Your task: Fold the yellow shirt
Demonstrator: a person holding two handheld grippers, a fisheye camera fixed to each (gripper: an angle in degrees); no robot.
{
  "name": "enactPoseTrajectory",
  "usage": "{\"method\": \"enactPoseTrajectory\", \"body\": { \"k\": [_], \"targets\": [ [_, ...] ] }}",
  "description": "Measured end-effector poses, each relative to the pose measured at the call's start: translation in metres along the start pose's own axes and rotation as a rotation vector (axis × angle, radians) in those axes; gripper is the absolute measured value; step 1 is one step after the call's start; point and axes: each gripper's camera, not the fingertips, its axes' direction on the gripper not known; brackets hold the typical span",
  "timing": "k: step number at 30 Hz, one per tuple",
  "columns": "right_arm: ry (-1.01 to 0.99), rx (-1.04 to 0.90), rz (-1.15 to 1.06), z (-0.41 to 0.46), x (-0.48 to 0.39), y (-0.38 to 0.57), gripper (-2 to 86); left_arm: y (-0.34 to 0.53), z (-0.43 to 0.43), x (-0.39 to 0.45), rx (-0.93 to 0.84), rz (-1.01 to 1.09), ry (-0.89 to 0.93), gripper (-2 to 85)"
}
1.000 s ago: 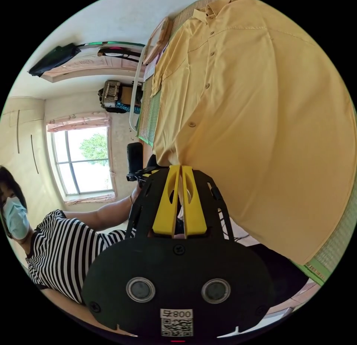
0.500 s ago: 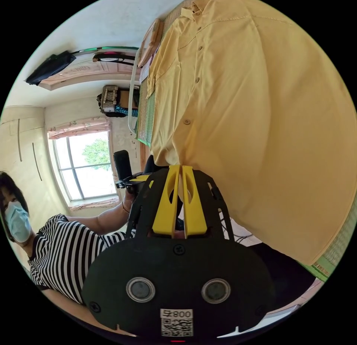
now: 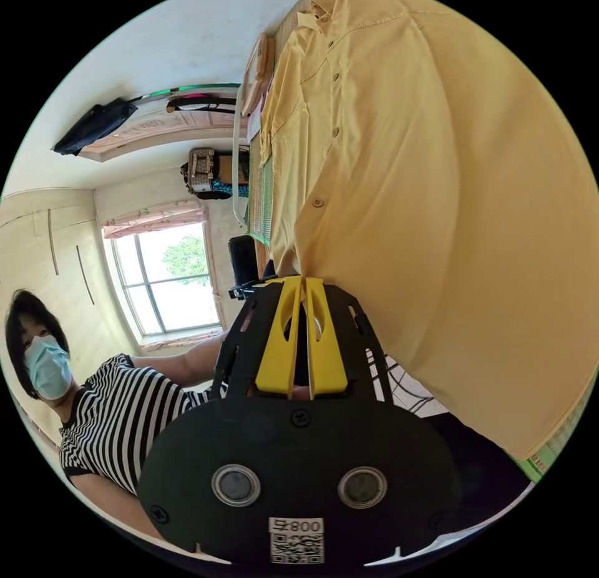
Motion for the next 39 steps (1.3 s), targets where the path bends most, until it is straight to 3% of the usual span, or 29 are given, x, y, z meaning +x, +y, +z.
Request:
{"method": "enactPoseTrajectory", "body": {
  "k": [6, 13, 21, 26, 29, 36, 39],
  "targets": [
    [-0.003, 0.014, 0.004, -0.005, -0.009, 0.008, 8.6, -0.003, -0.017, 0.019, 0.013, 0.006, -0.053, 1.3],
    [0.211, -0.019, 0.043, -0.001, -0.025, 0.018, 4.5, -0.006, -0.031, 0.048, -0.036, -0.017, -0.349, 1.8],
    [0.336, 0.029, 0.022, -0.001, -0.068, 0.04, 2.1, -0.017, -0.042, 0.09, 0.002, 0.026, -0.525, 3.1],
    [0.661, 0.101, -0.041, -0.016, -0.124, 0.06, 1.7, -0.045, -0.031, 0.105, -0.022, 0.073, -0.587, 2.8],
    [0.855, 0.046, -0.036, -0.008, -0.131, 0.064, 0.8, -0.066, -0.01, 0.101, -0.094, 0.084, -0.687, 2.0],
    [0.968, 0.035, -0.172, 0.009, -0.165, 0.083, 0.3, -0.083, 0.0, 0.124, -0.166, 0.172, -0.814, 0.6],
    [0.995, -0.005, -0.168, 0.005, -0.179, 0.081, 0.2, -0.09, -0.019, 0.137, -0.116, 0.184, -0.819, 0.4]
  ]
}}
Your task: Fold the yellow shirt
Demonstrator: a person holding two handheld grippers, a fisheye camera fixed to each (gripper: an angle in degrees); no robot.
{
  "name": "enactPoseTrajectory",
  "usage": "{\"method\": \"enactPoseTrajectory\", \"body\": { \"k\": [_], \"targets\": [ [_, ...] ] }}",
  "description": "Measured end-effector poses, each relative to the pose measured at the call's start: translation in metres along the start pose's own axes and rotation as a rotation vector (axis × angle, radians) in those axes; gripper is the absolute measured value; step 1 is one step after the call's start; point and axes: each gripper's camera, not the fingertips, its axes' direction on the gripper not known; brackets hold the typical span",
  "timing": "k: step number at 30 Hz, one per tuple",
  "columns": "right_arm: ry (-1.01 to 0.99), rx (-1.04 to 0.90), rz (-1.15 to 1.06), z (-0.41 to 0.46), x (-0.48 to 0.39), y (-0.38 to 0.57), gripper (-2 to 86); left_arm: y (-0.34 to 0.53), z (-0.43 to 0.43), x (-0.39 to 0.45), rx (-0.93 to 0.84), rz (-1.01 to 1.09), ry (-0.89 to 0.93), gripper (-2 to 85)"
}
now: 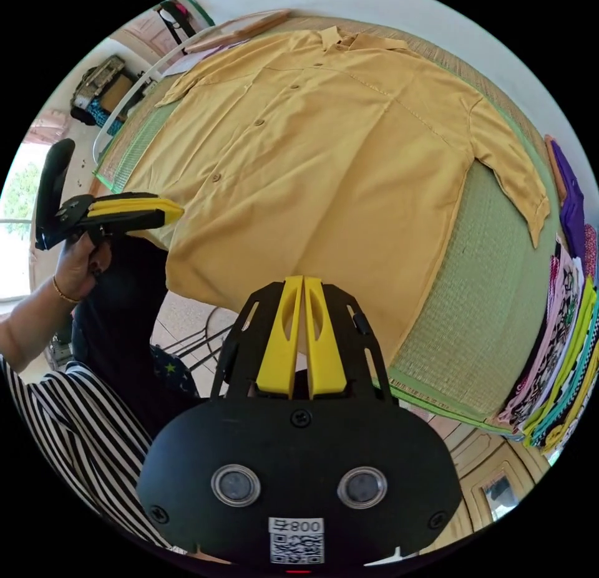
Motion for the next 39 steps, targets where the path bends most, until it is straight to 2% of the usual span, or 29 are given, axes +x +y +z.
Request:
{"method": "enactPoseTrajectory", "body": {
  "k": [2, 7, 12, 15, 19, 22, 28, 32, 34, 39],
  "targets": [
    [0.037, 0.091, 0.058, -0.025, 0.018, -0.003, 0.2, -0.005, -0.019, -0.011, 0.044, -0.004, -0.013, 0.4],
    [0.033, 0.169, 0.194, -0.058, 0.087, -0.045, 0.1, -0.037, -0.062, -0.077, 0.088, -0.075, -0.144, 0.3],
    [0.072, 0.149, 0.311, -0.058, 0.145, -0.084, 0.1, -0.067, -0.077, -0.139, 0.08, -0.16, -0.282, 0.2],
    [0.087, 0.137, 0.321, -0.053, 0.167, -0.087, 0.1, -0.076, -0.065, -0.179, 0.0, -0.232, -0.342, 0.2],
    [0.073, 0.154, 0.339, -0.059, 0.188, -0.077, 0.1, -0.07, -0.074, -0.209, 0.038, -0.254, -0.262, 0.2],
    [0.041, 0.181, 0.299, -0.067, 0.185, -0.062, 0.0, -0.06, -0.085, -0.215, 0.05, -0.262, -0.287, 0.2],
    [-0.103, 0.179, 0.189, -0.067, 0.143, 0.011, 0.1, -0.005, -0.112, -0.223, 0.104, -0.266, -0.2, 0.2],
    [-0.082, 0.077, 0.176, -0.029, 0.13, 0.047, 0.2, 0.021, -0.092, -0.248, -0.026, -0.294, -0.217, 0.3],
    [-0.1, 0.081, 0.199, -0.032, 0.137, 0.049, 0.2, 0.031, -0.105, -0.259, 0.013, -0.343, -0.198, 0.3],
    [-0.143, 0.164, 0.105, -0.053, 0.12, 0.037, 0.1, 0.056, -0.123, -0.25, 0.046, -0.295, -0.22, 0.3]
  ]
}}
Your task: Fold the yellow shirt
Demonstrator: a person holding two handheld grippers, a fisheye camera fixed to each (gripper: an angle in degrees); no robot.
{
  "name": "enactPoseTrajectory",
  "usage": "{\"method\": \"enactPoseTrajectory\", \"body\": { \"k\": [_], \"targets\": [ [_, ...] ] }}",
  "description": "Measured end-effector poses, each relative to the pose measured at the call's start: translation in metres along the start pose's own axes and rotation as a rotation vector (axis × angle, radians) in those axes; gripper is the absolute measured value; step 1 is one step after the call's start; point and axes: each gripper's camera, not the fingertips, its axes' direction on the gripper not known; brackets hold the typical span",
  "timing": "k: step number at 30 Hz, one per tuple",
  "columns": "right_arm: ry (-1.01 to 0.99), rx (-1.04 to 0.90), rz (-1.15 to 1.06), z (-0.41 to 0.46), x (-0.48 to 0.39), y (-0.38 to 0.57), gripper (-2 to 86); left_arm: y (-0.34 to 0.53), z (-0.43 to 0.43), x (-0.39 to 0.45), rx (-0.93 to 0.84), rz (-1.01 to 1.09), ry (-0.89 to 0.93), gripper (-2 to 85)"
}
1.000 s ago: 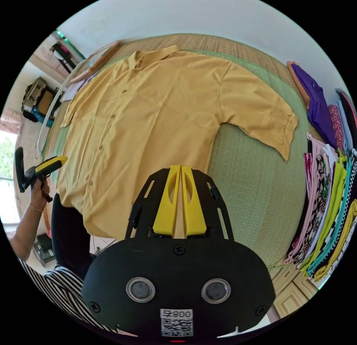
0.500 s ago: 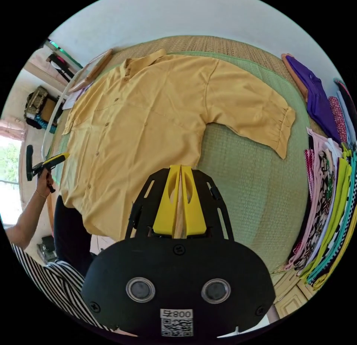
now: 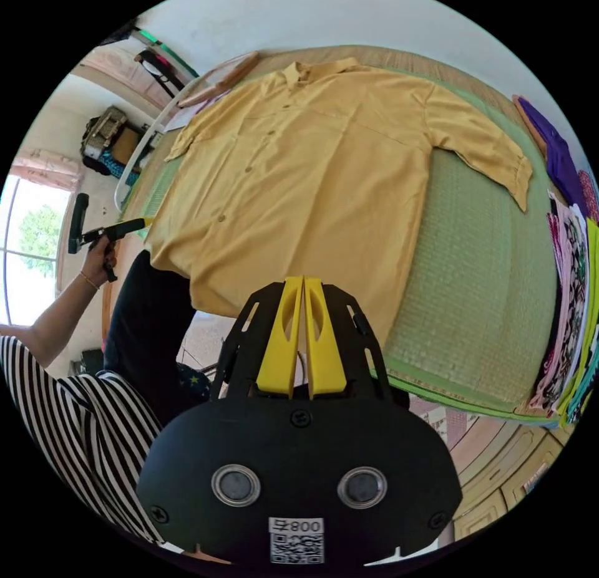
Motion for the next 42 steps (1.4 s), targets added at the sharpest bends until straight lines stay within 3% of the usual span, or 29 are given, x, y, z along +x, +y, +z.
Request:
{"method": "enactPoseTrajectory", "body": {
  "k": [8, 14, 21, 27, 30, 33, 37, 42],
  "targets": [
    [-0.165, -0.131, -0.275, 0.087, -0.101, -0.03, 0.1, 0.021, 0.029, -0.038, -0.07, -0.065, -0.007, 0.3],
    [-0.103, -0.231, -0.22, 0.126, -0.084, -0.023, 0.1, 0.014, 0.016, -0.008, -0.017, 0.072, 0.043, 0.3],
    [-0.123, -0.151, -0.241, 0.1, -0.075, -0.023, 0.1, -0.009, 0.06, 0.067, -0.095, 0.285, 0.245, 0.3],
    [-0.042, -0.133, -0.156, 0.098, -0.045, -0.018, 0.1, -0.016, 0.12, 0.109, -0.231, 0.366, 0.176, 0.2],
    [-0.055, -0.134, -0.111, 0.103, -0.028, -0.007, 0.2, -0.015, 0.127, 0.104, -0.275, 0.34, 0.173, 0.2],
    [-0.027, -0.104, -0.09, 0.095, -0.019, 0.004, 0.1, -0.018, 0.091, 0.086, -0.174, 0.302, 0.197, 0.2],
    [0.034, -0.004, -0.003, 0.065, 0.012, 0.023, 0.1, -0.027, 0.024, 0.02, 0.001, 0.15, 0.064, 0.2],
    [0.163, 0.041, 0.181, 0.057, 0.07, 0.051, 0.0, -0.034, 0.019, -0.053, -0.042, -0.039, -0.113, 0.3]
  ]
}}
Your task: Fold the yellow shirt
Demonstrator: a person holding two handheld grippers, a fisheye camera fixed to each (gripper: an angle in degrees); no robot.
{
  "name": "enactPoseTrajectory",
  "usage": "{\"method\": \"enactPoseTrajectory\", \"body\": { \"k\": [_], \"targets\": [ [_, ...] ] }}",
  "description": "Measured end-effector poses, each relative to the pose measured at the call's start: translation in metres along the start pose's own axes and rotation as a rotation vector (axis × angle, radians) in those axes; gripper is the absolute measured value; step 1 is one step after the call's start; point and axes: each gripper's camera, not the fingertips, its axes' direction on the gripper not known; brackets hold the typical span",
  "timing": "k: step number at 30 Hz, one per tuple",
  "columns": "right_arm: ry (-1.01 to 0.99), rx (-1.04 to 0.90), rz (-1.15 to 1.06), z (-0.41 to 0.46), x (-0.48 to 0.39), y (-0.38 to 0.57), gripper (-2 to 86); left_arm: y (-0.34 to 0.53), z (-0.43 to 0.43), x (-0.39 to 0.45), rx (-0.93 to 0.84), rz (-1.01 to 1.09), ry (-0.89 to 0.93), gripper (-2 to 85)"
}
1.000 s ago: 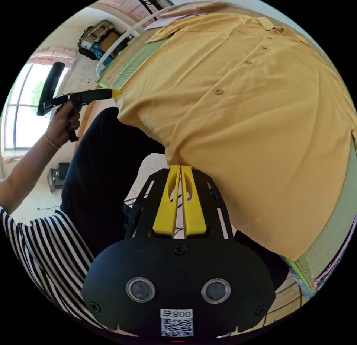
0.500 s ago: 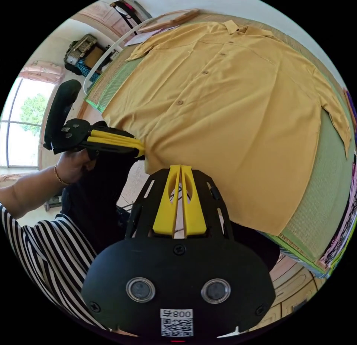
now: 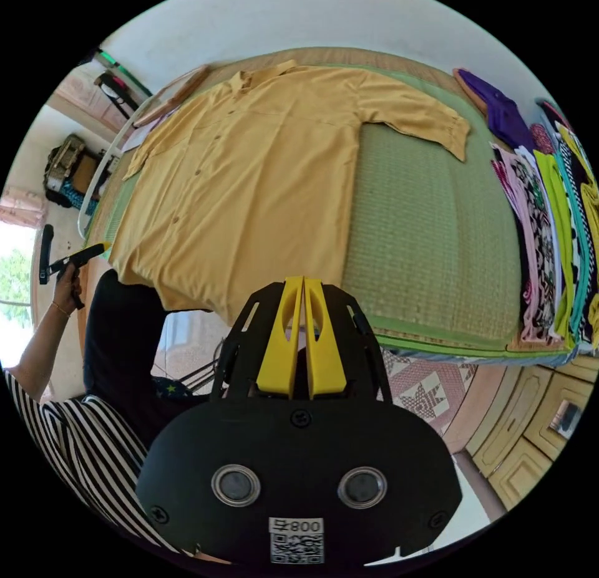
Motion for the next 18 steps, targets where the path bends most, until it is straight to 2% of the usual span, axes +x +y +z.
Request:
{"method": "enactPoseTrajectory", "body": {
  "k": [2, 5, 10, 18],
  "targets": [
    [0.07, -0.073, 0.029, 0.023, 0.013, 0.01, 0.0, -0.004, 0.018, -0.004, -0.09, 0.012, -0.043, 0.3],
    [0.029, -0.045, 0.054, 0.029, 0.02, 0.023, 0.0, -0.006, 0.01, 0.001, -0.07, 0.013, -0.05, 0.2],
    [0.119, -0.058, 0.047, 0.044, 0.018, 0.03, 0.0, -0.016, 0.0, 0.015, -0.079, 0.046, -0.085, 0.2],
    [0.026, 0.016, 0.09, 0.061, 0.033, 0.061, 0.1, -0.023, -0.035, 0.029, 0.008, 0.002, -0.016, 0.3]
  ]
}}
